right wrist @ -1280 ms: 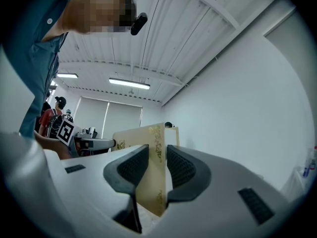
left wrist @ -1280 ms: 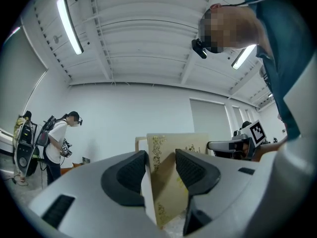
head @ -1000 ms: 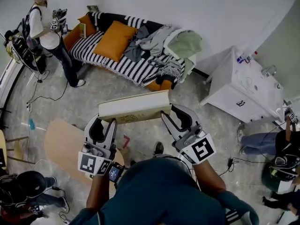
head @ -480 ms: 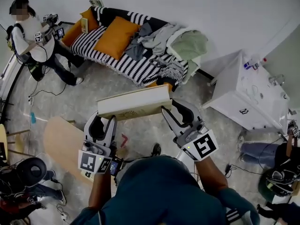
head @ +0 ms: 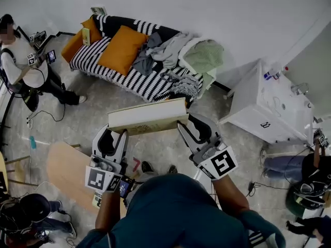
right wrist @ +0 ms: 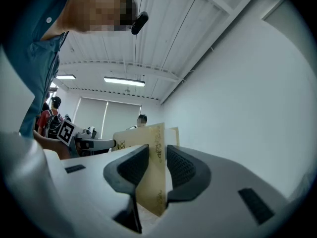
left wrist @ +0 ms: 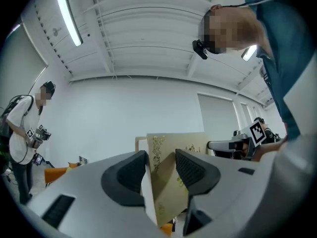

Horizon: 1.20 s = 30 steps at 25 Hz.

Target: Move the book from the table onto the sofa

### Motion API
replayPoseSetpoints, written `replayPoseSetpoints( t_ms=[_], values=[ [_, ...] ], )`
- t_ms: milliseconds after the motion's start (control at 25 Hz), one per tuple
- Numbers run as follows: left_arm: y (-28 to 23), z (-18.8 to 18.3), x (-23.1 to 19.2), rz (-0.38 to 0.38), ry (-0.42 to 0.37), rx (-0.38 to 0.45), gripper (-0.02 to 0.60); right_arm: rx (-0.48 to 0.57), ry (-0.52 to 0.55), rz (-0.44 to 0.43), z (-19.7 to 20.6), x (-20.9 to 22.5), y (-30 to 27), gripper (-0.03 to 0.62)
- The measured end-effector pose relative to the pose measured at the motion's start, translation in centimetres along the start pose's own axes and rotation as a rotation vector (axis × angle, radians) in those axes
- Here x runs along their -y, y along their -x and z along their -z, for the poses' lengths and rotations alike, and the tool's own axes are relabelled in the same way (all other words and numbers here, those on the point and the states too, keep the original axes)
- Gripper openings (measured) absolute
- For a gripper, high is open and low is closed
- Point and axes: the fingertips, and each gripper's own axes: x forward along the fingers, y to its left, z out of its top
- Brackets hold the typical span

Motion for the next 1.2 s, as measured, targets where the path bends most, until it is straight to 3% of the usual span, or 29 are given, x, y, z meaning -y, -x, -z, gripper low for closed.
replayPoseSetpoints(
  t_ms=[680,1200],
  values=[
    [-2.3,-0.7,-8.6,0.090,0.006,0.022,0.179,-0.005,0.031,0.077,0.2,-0.8,-8.1,0.124],
    [-7.0,0.3,-10.8,0.010,0.011,0.013,0.179,-0.010,-0.022,0.011,2.0,4.1,-12.1,0.124]
  ],
)
